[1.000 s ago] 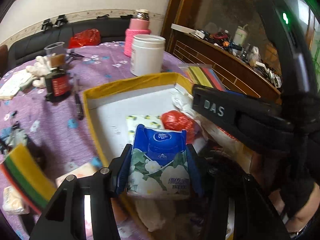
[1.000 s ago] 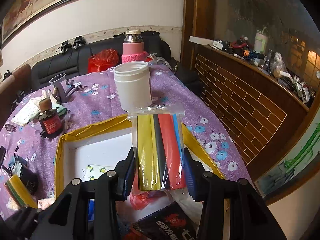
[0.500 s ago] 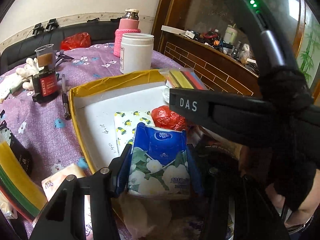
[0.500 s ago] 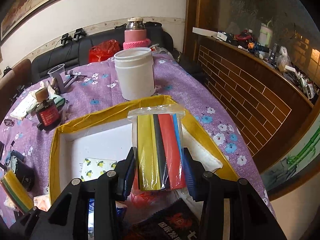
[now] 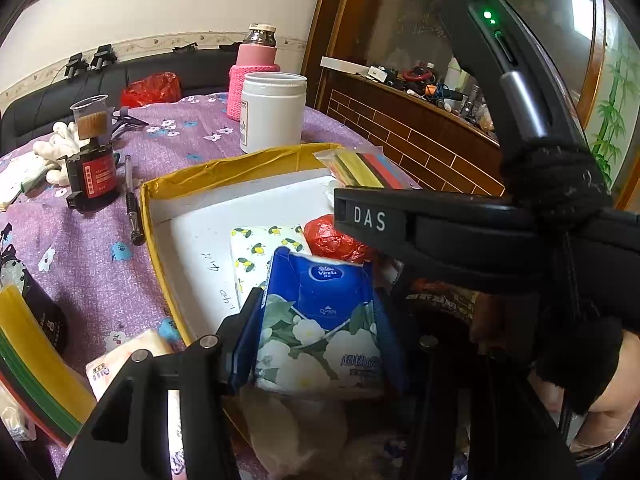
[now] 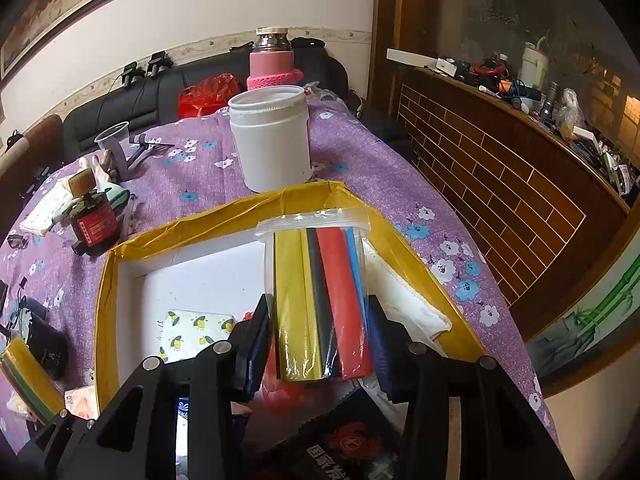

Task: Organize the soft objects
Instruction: 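Open the right tool to drop the strips bag while the left releases the tissue pack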

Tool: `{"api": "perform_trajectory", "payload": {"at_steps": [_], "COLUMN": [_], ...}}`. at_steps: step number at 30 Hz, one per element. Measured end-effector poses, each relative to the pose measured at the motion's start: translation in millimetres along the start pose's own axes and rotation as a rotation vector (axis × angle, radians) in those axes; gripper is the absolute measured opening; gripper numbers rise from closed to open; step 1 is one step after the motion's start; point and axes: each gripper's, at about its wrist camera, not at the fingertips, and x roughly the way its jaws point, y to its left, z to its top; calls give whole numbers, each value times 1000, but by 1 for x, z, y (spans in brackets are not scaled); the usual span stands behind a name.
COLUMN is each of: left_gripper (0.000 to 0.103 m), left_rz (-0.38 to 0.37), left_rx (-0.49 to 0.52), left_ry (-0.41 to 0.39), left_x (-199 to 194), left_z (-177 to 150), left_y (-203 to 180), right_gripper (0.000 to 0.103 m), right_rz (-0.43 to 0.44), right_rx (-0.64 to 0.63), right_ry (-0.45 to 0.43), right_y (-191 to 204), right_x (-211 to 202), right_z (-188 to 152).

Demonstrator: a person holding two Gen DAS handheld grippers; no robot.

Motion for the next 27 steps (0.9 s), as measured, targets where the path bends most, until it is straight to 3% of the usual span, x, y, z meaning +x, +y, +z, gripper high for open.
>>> {"api": "perform_trajectory", "payload": {"at_steps": [7, 10, 11, 18, 27], "left_gripper": [56, 63, 70, 78, 81], "left_rz": [-10, -5, 1, -29, -20], "left_rx": [-5, -12, -24, -51, -38], "left_ry": [-6, -14, -14, -30, -84], "left_x": [-1, -2, -3, -8, -23], "left_z": [1, 1, 2, 4, 9], "left_y": [1, 3, 5, 10, 6], "right_gripper": [48, 48, 49, 57, 57], "right_rz": [0, -2, -4, -5, 15], "right_rx": [4, 4, 4, 3, 35], "right_ry": [-5, -15, -18, -63, -132], "right_y": [-1, -1, -1, 0, -5], "right_x": [-2, -5, -6, -18, -36], "right_z": [0, 0, 1, 2, 6]}}
